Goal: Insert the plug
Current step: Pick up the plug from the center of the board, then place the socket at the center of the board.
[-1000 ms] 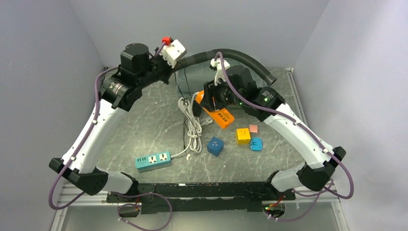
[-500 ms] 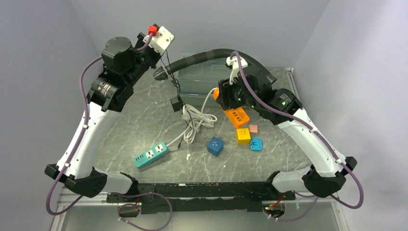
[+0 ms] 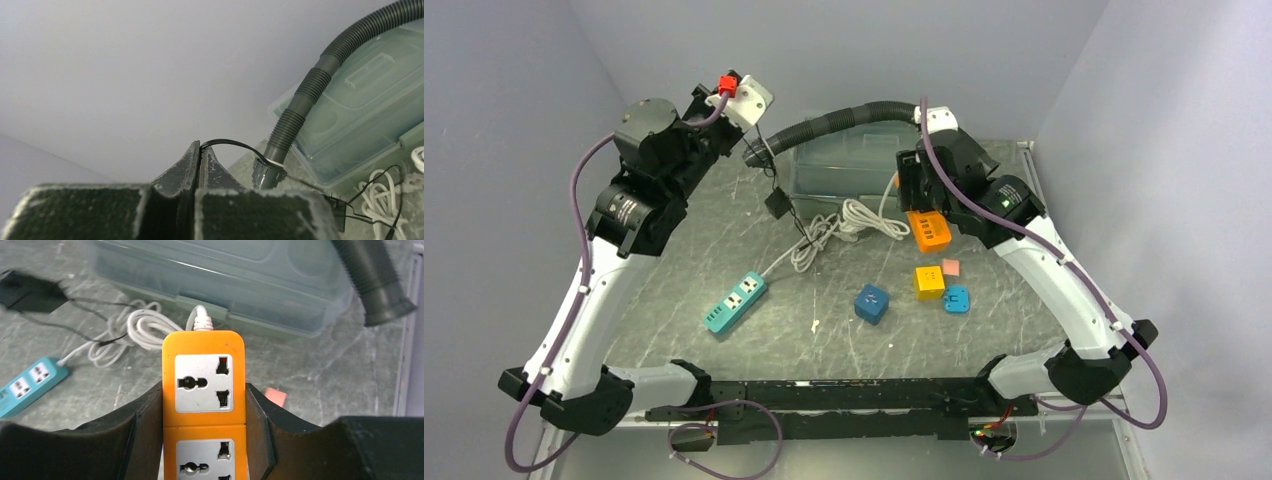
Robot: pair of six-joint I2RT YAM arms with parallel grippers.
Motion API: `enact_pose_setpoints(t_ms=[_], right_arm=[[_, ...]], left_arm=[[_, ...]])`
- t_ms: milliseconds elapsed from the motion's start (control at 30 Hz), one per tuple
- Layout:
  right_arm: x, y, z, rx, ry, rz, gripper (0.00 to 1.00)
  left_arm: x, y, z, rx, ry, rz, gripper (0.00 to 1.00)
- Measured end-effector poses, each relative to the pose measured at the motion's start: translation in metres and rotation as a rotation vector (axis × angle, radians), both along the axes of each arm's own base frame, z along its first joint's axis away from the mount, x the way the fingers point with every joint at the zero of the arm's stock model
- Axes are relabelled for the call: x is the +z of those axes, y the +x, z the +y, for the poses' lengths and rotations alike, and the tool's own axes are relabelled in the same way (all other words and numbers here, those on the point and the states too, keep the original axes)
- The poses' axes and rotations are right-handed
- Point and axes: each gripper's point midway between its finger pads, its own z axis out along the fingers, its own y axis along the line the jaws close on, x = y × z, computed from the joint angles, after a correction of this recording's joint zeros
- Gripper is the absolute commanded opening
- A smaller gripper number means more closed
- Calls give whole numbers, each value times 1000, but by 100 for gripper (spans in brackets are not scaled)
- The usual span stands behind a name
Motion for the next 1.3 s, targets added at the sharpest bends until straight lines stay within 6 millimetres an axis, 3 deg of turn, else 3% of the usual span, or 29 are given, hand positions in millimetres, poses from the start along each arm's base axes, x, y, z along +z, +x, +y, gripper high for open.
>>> enact_pose_setpoints(t_ms=[200,433,867,967,1100,1300], right_arm=[[-20,15,-38,-147,-23,44,0],[-22,24,-74,-279,-41,43,0],[-66,10,-149,-669,-37,103,0],[-85,5,-152,-735,6,134,0],[-120,3,-142,-814,97,205,0],[-172,33,-102,-953,202,283,0]], left_arm=[[-21,-5,6,16,31,22,0],[-18,-6,4,2,28,13,0],[-23,-23,8,-23,10,18,0],[-23,-25,7,-31,6,23,0],[-29,-27,7,-36,11,36,0],[-32,-32,9,-40,17,45,0]])
